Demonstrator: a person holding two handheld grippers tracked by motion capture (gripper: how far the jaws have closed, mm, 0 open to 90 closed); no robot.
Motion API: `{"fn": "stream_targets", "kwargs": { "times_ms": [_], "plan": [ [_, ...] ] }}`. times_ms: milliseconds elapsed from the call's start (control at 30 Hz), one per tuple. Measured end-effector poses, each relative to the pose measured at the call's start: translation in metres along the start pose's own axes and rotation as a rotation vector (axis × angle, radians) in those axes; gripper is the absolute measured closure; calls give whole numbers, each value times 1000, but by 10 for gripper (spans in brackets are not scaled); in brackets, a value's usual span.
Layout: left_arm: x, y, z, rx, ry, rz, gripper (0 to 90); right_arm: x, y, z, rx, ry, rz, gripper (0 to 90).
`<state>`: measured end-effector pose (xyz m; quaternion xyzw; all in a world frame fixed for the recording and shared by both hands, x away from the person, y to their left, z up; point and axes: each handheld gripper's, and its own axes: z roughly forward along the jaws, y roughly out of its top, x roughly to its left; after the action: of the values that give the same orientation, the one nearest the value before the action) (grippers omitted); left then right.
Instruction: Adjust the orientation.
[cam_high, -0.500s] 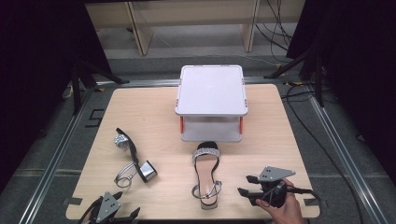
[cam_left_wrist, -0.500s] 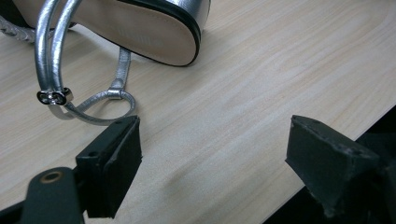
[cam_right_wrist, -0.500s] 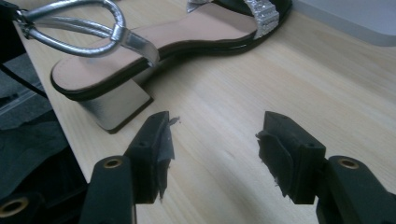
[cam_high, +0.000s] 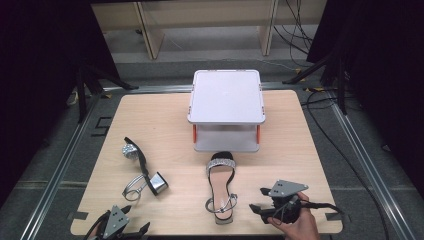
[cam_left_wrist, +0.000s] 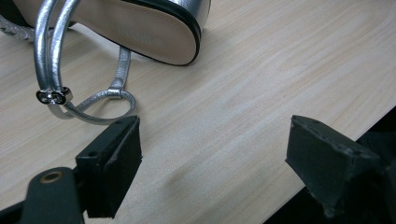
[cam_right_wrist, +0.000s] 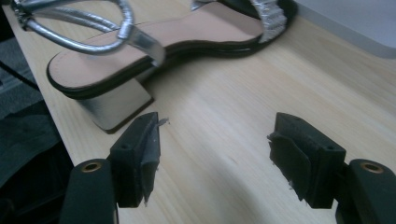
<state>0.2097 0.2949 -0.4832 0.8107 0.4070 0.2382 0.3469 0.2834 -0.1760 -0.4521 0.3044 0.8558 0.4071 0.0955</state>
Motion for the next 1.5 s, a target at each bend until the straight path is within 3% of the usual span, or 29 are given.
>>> {"fn": "stream_targets", "kwargs": {
  "times_ms": [100, 233, 300, 333, 367, 467, 500, 533, 767, 833, 900, 1000, 1200, 1267, 1367, 1500],
  "plan": [
    [0, 0, 0, -1, 1, 0, 175, 8, 7, 8, 22, 5, -38, 408],
    [0, 0, 0, 0, 1, -3, 176, 9, 11, 18, -15, 95, 0, 477],
    [0, 0, 0, 0, 1, 2, 176, 13, 16, 19, 10, 43, -44, 486],
    [0, 0, 0, 1, 0, 1, 176, 13, 16, 19, 10, 43, -44, 486],
    [0, 0, 0, -3, -1, -4, 176, 17, 20, 24, -7, 75, -46, 538],
    [0, 0, 0, -1, -3, -3, 175, 21, 25, 32, 45, 47, -81, 556],
    [0, 0, 0, -1, -3, -3, 176, 21, 25, 32, 45, 47, -81, 556],
    [0, 0, 0, 0, -1, -1, 176, 22, 28, 39, 34, 90, -73, 595],
    [0, 0, 0, -2, -3, 2, 176, 17, 33, 44, 11, 95, -56, 674],
    [0, 0, 0, 0, -6, -1, 175, 17, 33, 47, 15, 100, -80, 781],
    [0, 0, 0, -2, -5, -4, 175, 14, 34, 47, 42, 83, -121, 816],
    [0, 0, 0, -2, -7, -3, 175, 12, 35, 45, 46, 89, -136, 832],
    [0, 0, 0, -1, -6, -2, 175, 5, 43, 36, 111, 6, -233, 858],
    [0, 0, 0, -12, -10, -16, 175, 2, 43, 35, 120, 8, -230, 858],
    [0, 0, 0, -1, -4, 0, 175, 0, 43, 36, 113, 8, -224, 854],
    [0, 0, 0, -1, -7, -5, 175, -3, 46, 39, 144, 33, -220, 828]
  ]
}}
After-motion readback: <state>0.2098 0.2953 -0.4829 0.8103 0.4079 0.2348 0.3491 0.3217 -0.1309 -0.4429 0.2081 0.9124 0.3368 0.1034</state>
